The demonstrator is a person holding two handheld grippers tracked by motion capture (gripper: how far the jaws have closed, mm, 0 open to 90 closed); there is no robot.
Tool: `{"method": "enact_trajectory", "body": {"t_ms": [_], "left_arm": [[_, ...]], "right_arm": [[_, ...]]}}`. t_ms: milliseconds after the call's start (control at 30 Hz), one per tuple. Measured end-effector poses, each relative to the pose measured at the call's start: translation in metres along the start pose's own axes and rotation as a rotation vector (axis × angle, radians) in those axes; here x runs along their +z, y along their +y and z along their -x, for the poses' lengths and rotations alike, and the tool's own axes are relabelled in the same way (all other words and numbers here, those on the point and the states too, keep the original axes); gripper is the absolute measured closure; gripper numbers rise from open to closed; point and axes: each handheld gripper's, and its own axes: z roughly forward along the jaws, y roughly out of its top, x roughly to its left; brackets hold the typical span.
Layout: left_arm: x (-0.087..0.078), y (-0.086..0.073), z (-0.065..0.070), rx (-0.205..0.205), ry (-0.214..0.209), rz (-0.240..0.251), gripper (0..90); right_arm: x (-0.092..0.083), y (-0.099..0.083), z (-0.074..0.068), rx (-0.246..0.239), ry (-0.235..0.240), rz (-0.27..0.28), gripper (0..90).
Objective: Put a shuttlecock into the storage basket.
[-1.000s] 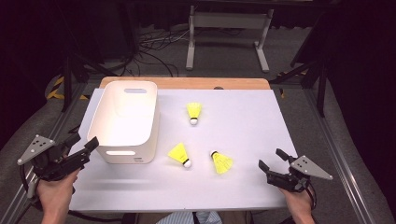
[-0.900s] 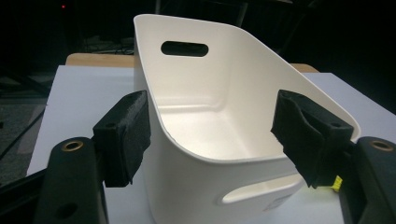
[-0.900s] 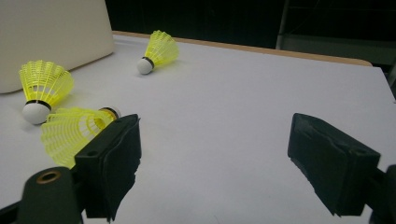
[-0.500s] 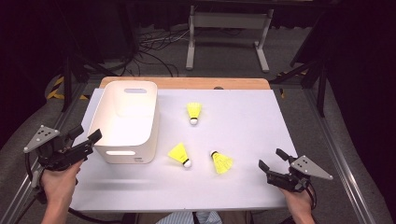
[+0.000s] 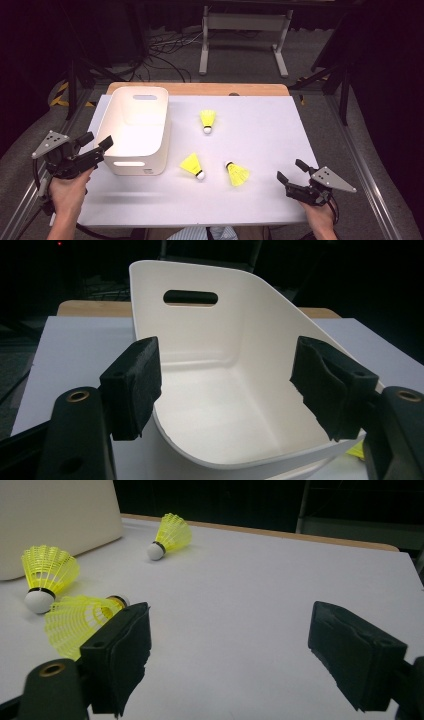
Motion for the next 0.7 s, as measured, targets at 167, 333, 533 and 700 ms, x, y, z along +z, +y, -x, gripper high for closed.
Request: {"method": "enact_trajectory", "body": {"t_ms": [167, 333, 533, 700], "left_arm": [[0.002, 0.002, 0.003, 0.002, -0.002, 0.001, 28.9], [0.004, 0.003, 0.005, 0.01, -0.008, -0.003, 28.9], [0.009, 0.004, 0.009, 0.014, -0.018, -0.01, 28.9], [0.012, 0.004, 0.013, 0.021, -0.027, -0.014, 28.9]], "right_arm": [[0.0, 0.0, 0.0, 0.001, 0.0, 0.001, 18.0], [0.0, 0.0, 0.0, 0.0, 0.001, 0.0, 18.0], [0.0, 0.0, 0.0, -0.003, 0.001, 0.0, 18.0], [0.0, 0.0, 0.0, -0.004, 0.002, 0.0, 18.0]]}}
